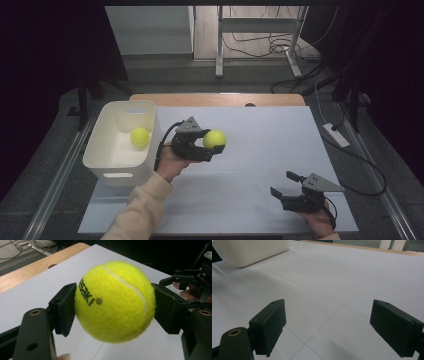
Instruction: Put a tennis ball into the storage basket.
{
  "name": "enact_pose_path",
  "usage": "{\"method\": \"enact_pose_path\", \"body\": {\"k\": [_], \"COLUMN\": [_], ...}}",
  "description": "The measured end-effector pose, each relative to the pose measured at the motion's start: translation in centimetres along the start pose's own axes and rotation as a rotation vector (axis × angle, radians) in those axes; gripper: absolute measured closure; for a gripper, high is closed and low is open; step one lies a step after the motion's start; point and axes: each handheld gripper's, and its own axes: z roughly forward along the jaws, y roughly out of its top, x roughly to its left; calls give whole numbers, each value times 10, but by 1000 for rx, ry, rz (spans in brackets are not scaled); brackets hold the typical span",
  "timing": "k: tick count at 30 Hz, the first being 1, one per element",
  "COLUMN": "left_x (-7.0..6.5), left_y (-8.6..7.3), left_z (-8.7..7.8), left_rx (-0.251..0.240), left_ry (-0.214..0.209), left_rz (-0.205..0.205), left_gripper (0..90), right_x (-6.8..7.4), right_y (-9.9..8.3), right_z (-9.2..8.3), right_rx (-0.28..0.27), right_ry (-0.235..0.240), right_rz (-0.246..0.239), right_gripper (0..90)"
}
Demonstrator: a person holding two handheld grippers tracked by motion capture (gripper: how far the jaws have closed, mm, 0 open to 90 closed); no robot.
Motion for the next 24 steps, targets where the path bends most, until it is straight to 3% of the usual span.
{"method": "enact_pose_path", "body": {"k": [24], "left_x": [11], "left_y": [2], "left_z": [-40], "left_rx": [-43], "left_ry": [91], "left_rz": [-30], "left_gripper": [274], "right_x": [3], "right_y": [2], "right_z": [0], "right_rx": [-8], "right_ry": [-6], "right_rz": [-1], "right_gripper": [132]}}
